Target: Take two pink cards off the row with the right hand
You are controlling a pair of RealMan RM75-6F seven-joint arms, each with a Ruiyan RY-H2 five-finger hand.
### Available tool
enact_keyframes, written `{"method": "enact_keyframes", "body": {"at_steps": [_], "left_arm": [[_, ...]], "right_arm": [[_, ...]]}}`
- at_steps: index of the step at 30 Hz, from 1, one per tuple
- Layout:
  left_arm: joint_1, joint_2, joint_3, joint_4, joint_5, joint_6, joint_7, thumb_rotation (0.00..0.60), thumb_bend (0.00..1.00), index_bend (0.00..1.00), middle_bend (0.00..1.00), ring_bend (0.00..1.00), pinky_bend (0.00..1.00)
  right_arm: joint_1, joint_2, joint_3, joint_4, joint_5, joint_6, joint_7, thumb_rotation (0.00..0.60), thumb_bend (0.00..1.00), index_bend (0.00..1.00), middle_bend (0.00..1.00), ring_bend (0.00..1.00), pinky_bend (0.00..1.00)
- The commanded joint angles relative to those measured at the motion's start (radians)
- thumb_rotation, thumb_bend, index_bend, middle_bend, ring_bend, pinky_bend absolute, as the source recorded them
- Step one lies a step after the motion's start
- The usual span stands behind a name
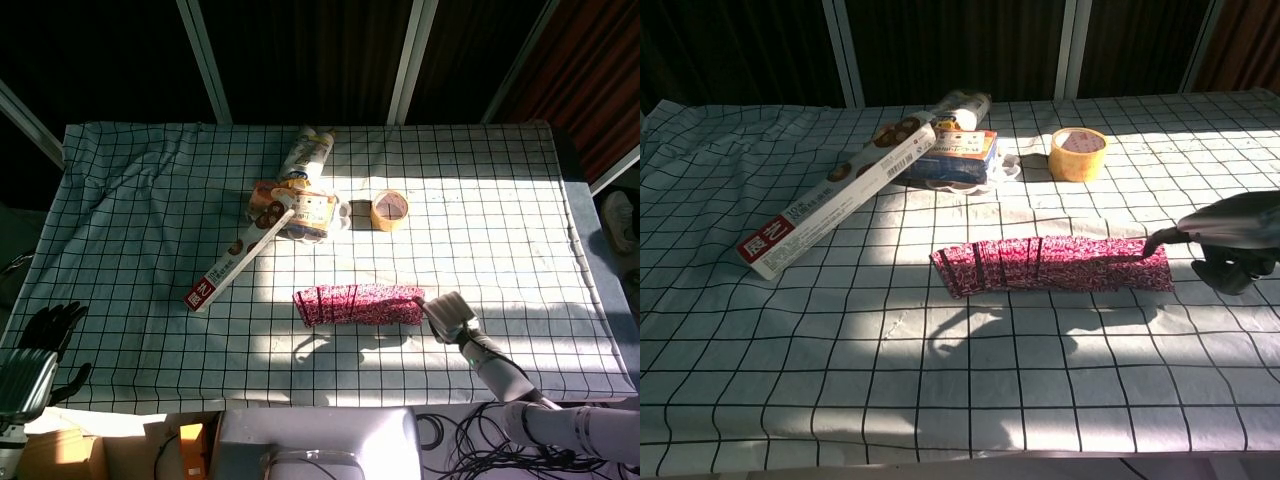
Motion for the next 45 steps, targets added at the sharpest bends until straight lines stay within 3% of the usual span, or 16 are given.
{"method": "enact_keyframes", "body": {"at_steps": [1, 16, 31, 40, 45], "left_arm": [[0.000, 0.001, 0.001, 0.000, 0.000, -0.002, 0.000, 0.600, 0.37, 0.00, 0.05, 0.00, 0.00], [0.002, 0.001, 0.001, 0.000, 0.004, 0.003, -0.001, 0.600, 0.37, 0.00, 0.05, 0.00, 0.00], [0.000, 0.000, 0.001, -0.003, 0.000, -0.004, 0.006, 0.600, 0.37, 0.00, 0.05, 0.00, 0.00], [-0.001, 0.000, 0.000, -0.004, -0.001, -0.005, 0.006, 0.600, 0.37, 0.00, 0.05, 0.00, 0.00], [-0.002, 0.001, -0.001, -0.003, -0.003, -0.006, 0.004, 0.600, 0.37, 0.00, 0.05, 0.00, 0.00]], "right_arm": [[0.006, -0.009, -0.012, 0.010, -0.008, -0.005, 0.011, 0.600, 0.76, 0.16, 1.00, 1.00, 1.00], [-0.015, 0.017, -0.124, -0.074, -0.075, 0.076, -0.032, 0.600, 0.76, 0.17, 1.00, 1.00, 1.00], [-0.111, 0.069, -0.257, -0.162, -0.258, 0.174, -0.067, 0.600, 0.76, 0.20, 1.00, 1.00, 1.00], [-0.147, 0.103, -0.223, -0.167, -0.356, 0.217, 0.015, 0.600, 0.76, 0.19, 1.00, 1.00, 1.00], [-0.139, 0.112, -0.167, -0.165, -0.352, 0.215, 0.052, 0.600, 0.76, 0.18, 1.00, 1.00, 1.00]]}}
